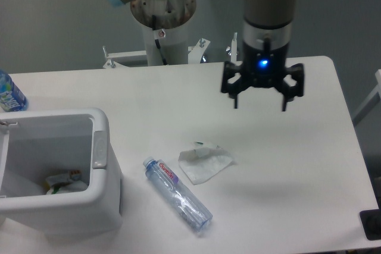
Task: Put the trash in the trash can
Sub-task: 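Move the open gripper over the crumpled white tissue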
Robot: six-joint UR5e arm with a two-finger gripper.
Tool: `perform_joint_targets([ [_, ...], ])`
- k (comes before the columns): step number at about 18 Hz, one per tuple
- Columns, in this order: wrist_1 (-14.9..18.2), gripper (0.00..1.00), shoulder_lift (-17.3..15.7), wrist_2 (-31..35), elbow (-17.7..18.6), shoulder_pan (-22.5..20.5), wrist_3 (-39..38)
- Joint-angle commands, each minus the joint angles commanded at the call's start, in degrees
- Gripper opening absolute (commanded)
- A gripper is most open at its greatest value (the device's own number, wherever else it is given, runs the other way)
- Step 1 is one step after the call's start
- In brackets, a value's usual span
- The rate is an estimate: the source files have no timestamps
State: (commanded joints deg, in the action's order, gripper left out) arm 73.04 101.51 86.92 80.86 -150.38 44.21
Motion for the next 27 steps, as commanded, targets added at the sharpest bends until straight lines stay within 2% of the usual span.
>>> perform_joint_targets([
  [5, 0.0, 1.0, 0.35, 0.0, 0.61, -0.7, 0.27],
  [9, -3.42, 1.0, 0.44, -0.35, 2.54, -0.53, 0.35],
  [12, -4.22, 1.0, 0.44, -1.49, 4.65, -0.44, 0.53],
  [15, -8.61, 1.0, 0.62, -1.58, 7.2, -0.09, 0.18],
  [19, -8.7, 1.0, 0.53, -1.06, 9.93, 0.96, 0.26],
  [21, -9.05, 1.0, 0.44, -1.14, 11.42, 1.66, 2.62],
  [27, -9.05, 1.0, 0.53, -1.14, 16.34, 2.37, 23.96],
])
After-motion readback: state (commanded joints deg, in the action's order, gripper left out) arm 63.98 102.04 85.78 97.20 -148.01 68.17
